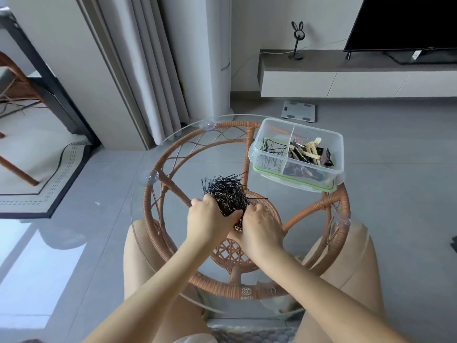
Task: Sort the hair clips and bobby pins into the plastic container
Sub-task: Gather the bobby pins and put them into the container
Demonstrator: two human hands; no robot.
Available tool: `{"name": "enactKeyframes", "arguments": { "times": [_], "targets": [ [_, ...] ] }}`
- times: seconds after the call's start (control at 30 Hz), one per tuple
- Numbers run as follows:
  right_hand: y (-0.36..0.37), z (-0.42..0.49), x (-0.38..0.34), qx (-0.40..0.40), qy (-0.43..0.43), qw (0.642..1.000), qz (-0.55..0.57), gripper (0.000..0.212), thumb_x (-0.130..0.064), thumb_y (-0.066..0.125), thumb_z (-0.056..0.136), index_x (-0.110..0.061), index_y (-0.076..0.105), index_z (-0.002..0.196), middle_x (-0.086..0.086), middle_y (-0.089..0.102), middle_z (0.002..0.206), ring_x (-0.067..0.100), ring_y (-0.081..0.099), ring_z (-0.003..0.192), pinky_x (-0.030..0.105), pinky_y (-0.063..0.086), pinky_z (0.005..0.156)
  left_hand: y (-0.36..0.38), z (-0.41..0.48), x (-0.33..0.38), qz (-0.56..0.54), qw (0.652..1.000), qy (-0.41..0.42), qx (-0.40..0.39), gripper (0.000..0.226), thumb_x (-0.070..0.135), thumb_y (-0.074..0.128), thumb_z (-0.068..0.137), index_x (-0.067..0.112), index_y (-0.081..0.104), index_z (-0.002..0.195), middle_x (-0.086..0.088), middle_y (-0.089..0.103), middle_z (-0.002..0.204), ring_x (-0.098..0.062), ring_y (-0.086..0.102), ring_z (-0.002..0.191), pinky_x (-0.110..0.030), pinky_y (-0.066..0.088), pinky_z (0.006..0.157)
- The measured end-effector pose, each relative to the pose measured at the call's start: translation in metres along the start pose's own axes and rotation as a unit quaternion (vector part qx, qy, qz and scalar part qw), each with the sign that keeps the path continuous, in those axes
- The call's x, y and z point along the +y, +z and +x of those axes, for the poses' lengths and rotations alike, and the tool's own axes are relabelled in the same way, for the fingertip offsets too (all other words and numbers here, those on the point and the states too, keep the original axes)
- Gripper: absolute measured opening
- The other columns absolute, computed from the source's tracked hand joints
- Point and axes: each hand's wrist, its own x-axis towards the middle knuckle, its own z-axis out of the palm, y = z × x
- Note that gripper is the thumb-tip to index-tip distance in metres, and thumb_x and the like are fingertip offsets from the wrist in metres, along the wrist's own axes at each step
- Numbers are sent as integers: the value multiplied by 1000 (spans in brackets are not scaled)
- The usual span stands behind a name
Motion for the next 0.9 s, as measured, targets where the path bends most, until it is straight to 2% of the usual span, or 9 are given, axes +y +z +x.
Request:
{"name": "enactKeyframes", "arguments": {
  "times": [0.1, 0.23, 0.27, 0.37, 0.5, 0.6, 0.67, 0.8, 0.9],
  "targets": [
    [0, 2, 2, 17, -14, 999, 31, 40, -35, 57, 89, -3, 52, 111, 16, 55, 123, 29, 57, 107, 32, 47, 81, 2, 4, 6, -35, 999, 1, 12, 53, 44, 71, 75, 5, 43, 97, -19, 56, 105, -29, 52, 79, -29, 37, 64],
    [-1, 3, 10, 28, -30, 996, 85, 27, -22, 59, 89, -2, 59, 107, 12, 63, 109, 26, 60, 100, 29, 46, 80, -6, 12, 3, -116, 993, -20, -14, 44, 29, 74, 74, 5, 48, 100, -3, 51, 85, -25, 52, 82, -30, 39, 66],
    [-1, 3, 13, 27, -29, 994, 98, 24, -21, 60, 88, -2, 61, 104, 12, 65, 105, 25, 61, 98, 28, 47, 78, -7, 15, 1, -134, 991, -22, -23, 35, 25, 75, 74, 8, 51, 93, 0, 50, 78, -23, 50, 78, -30, 40, 66],
    [-8, 4, 21, 17, -17, 992, 125, 26, -19, 63, 86, -1, 64, 104, 13, 67, 106, 27, 62, 101, 30, 50, 82, -15, 20, -6, -176, 983, -24, -44, 28, 15, 74, 74, 16, 50, 60, -7, 56, 63, -22, 50, 64, -31, 46, 62],
    [-25, 2, 33, 27, -11, 987, 156, 35, -17, 67, 83, -5, 63, 116, 12, 64, 121, 24, 59, 112, 29, 43, 97, -28, 24, -16, -240, 968, -40, -55, 9, 9, 74, 74, 10, 68, 67, -11, 64, 61, -18, 55, 51, -30, 56, 66],
    [-38, 3, 44, 37, -7, 983, 178, 29, -15, 68, 82, -6, 67, 110, 11, 68, 115, 24, 66, 97, 23, 46, 83, -40, 25, -17, -247, 967, -35, -57, 14, 9, 74, 73, 13, 68, 62, -8, 64, 60, -15, 53, 51, -27, 54, 60],
    [-46, 5, 49, 34, -4, 982, 184, 25, -14, 68, 81, -7, 70, 106, 11, 70, 109, 26, 69, 81, 23, 47, 73, -47, 26, -16, -247, 967, -32, -46, 17, 9, 75, 72, 15, 67, 59, -9, 66, 62, -19, 55, 57, -32, 56, 65],
    [-60, 11, 58, 29, -5, 981, 194, 15, -15, 70, 80, -9, 73, 93, 6, 74, 92, 15, 62, 57, 19, 46, 57, -62, 28, -13, -241, 970, -26, -30, 4, 8, 75, 70, 8, 72, 69, -7, 67, 63, -18, 56, 58, -35, 56, 70],
    [-71, 17, 65, 32, -6, 976, 217, 7, -15, 71, 79, -13, 74, 85, 4, 74, 78, 9, 63, 45, 6, 39, 43, -73, 29, -10, -241, 970, -17, -29, 5, 6, 74, 70, 4, 74, 75, -7, 65, 61, -16, 54, 54, -32, 53, 62]
  ]
}}
